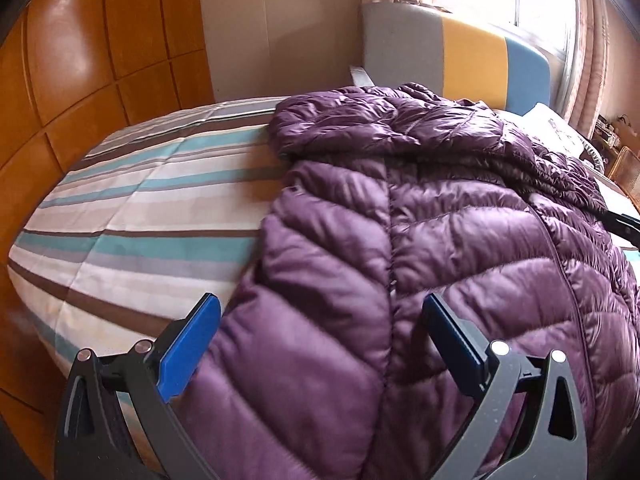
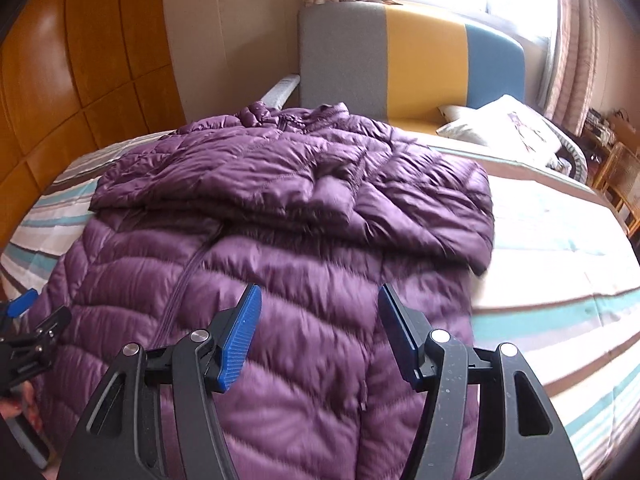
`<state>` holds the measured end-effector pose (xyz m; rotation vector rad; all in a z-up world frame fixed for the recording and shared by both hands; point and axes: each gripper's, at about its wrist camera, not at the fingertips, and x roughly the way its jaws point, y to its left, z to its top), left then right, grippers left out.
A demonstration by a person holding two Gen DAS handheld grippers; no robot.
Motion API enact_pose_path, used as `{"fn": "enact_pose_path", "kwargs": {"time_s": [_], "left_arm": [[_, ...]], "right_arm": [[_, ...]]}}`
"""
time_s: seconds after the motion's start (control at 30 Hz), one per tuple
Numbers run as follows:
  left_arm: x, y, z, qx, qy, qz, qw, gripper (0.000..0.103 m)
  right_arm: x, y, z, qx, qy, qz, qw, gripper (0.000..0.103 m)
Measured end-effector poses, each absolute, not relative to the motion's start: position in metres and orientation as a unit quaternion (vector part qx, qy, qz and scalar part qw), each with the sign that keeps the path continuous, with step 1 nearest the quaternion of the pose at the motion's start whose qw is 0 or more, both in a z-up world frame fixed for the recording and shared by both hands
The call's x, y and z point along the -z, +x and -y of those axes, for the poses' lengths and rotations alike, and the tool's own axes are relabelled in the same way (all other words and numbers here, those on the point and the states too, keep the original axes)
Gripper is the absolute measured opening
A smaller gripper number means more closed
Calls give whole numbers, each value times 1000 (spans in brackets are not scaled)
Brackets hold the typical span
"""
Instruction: Fold large clothes
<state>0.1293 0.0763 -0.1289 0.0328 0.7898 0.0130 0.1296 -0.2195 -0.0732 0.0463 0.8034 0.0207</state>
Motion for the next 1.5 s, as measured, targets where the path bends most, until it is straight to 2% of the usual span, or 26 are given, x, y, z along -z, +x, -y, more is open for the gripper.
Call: {"fn": "enact_pose_path", "kwargs": {"time_s": [0.43, 0.57, 0.63, 1.0, 1.3, 1.37, 1.43, 1.47, 1.5], "left_arm": [[137, 104, -105, 5, -16, -392, 920, 99], [138, 98, -109, 22, -20, -397, 917, 90], [138, 94, -112, 37, -23, -401, 915, 83], [136, 74, -120, 92, -8, -423, 901, 65], [141, 52, -127, 116, 9, -444, 888, 64], [143, 50, -131, 117, 5, -449, 886, 65], [144, 50, -132, 116, -1, -452, 884, 64], [144, 51, -131, 115, 1, -454, 884, 64], [143, 51, -128, 114, 4, -453, 884, 57]], "right_arm": [[79, 72, 240, 2, 25, -401, 916, 61], [82, 58, 255, 5, 37, -409, 912, 60], [84, 49, 264, 5, 44, -417, 908, 55], [101, -7, 305, 0, 78, -462, 883, 49], [117, -30, 301, -23, 80, -497, 864, 49], [118, -31, 297, -34, 73, -498, 863, 36], [117, -30, 292, -47, 61, -495, 865, 15], [116, -30, 289, -54, 57, -493, 867, 11], [115, -29, 286, -56, 54, -490, 869, 9]]}}
